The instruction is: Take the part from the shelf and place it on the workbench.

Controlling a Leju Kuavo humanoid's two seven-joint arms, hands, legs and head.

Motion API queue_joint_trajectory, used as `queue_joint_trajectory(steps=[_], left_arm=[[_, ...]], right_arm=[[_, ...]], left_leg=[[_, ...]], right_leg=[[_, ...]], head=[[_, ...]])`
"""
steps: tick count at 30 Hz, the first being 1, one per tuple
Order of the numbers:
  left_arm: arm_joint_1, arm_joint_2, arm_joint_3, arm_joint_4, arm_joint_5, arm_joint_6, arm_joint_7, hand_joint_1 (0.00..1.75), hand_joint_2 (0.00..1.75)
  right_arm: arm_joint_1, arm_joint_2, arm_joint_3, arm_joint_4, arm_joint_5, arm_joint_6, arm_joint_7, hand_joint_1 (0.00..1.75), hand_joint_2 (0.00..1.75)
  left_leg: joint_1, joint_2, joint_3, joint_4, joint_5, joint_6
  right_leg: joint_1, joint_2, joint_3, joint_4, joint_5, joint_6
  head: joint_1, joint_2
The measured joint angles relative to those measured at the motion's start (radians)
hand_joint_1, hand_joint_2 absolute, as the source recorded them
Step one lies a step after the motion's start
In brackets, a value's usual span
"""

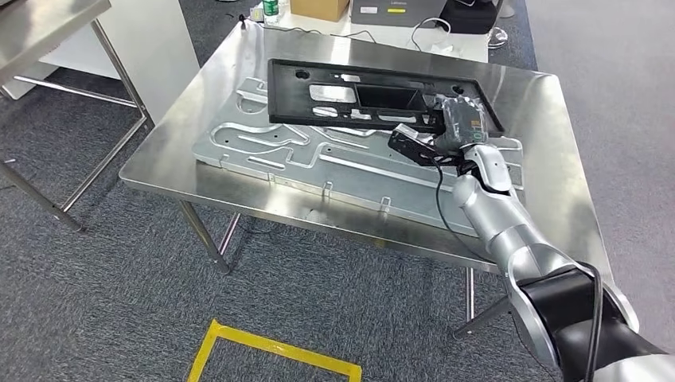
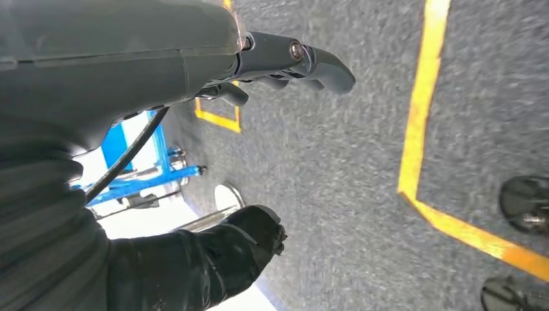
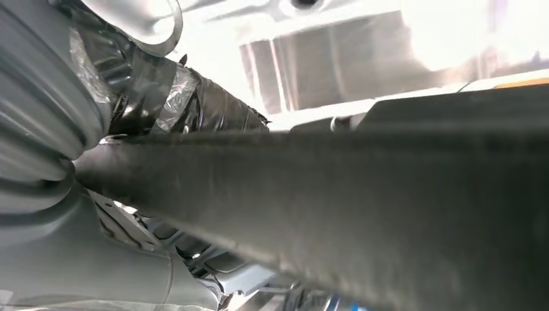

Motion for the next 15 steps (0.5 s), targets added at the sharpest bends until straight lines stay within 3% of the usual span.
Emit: queue_joint_trajectory(steps=[1, 2, 3, 4, 6, 8, 12, 15], left_arm=[[0.000, 0.000, -0.002, 0.000, 0.001, -0.004, -0.002, 0.00, 1.75], [0.000, 0.001, -0.004, 0.000, 0.004, -0.009, -0.005, 0.00, 1.75], [0.000, 0.001, -0.005, 0.000, 0.007, -0.014, -0.007, 0.00, 1.75], [0.000, 0.001, -0.005, 0.000, 0.012, -0.020, -0.009, 0.00, 1.75], [0.001, -0.002, -0.004, 0.003, 0.019, -0.028, -0.013, 0.00, 1.75], [0.002, -0.005, -0.004, 0.007, 0.021, -0.031, -0.014, 0.00, 1.75], [0.004, -0.002, -0.004, 0.007, 0.028, -0.032, -0.028, 0.00, 1.75], [0.004, 0.000, -0.003, 0.007, 0.037, -0.034, -0.032, 0.00, 1.75]], right_arm=[[0.002, 0.010, 0.002, 0.006, 0.000, 0.000, 0.002, 1.75, 1.75], [0.003, 0.018, 0.004, 0.013, 0.000, 0.000, 0.004, 1.75, 1.75], [0.004, 0.028, 0.007, 0.019, 0.001, -0.001, 0.007, 1.75, 1.75], [0.004, 0.037, 0.010, 0.025, 0.002, -0.003, 0.010, 1.75, 1.75], [0.002, 0.052, 0.014, 0.034, 0.003, -0.010, 0.012, 1.75, 1.75], [-0.001, 0.062, 0.017, 0.042, 0.003, -0.017, 0.012, 1.75, 1.75], [-0.002, 0.077, 0.020, 0.062, -0.002, -0.023, 0.016, 1.75, 1.75], [0.000, 0.080, 0.020, 0.079, -0.010, -0.030, 0.018, 1.75, 1.75]], left_leg=[[-0.002, -0.002, 0.007, 0.000, -0.006, 0.000], [-0.003, -0.005, 0.015, 0.000, -0.012, 0.001], [-0.006, -0.007, 0.025, 0.000, -0.019, 0.000], [-0.009, -0.008, 0.035, -0.001, -0.026, 0.000], [-0.011, -0.009, 0.047, -0.002, -0.036, -0.002], [-0.008, -0.010, 0.045, -0.005, -0.039, -0.010], [-0.007, -0.008, 0.059, -0.015, -0.045, -0.014], [-0.007, -0.008, 0.062, -0.018, -0.048, -0.017]], right_leg=[[0.000, 0.000, -0.030, 0.031, -0.013, 0.001], [0.001, 0.000, -0.044, 0.029, -0.006, -0.002], [0.004, 0.000, -0.042, -0.007, 0.025, -0.008], [0.008, -0.001, -0.027, -0.068, 0.075, -0.019], [0.022, -0.003, 0.007, -0.189, 0.154, -0.045], [0.032, -0.006, 0.025, -0.241, 0.177, -0.056], [0.031, 0.000, 0.041, -0.258, 0.183, -0.029], [0.032, 0.001, 0.041, -0.255, 0.177, -0.034]], head=[[0.000, 0.000], [0.000, 0.000], [0.000, 0.000], [0.000, 0.000], [-0.001, 0.000], [-0.001, 0.000], [-0.004, 0.000], [-0.004, 0.000]])
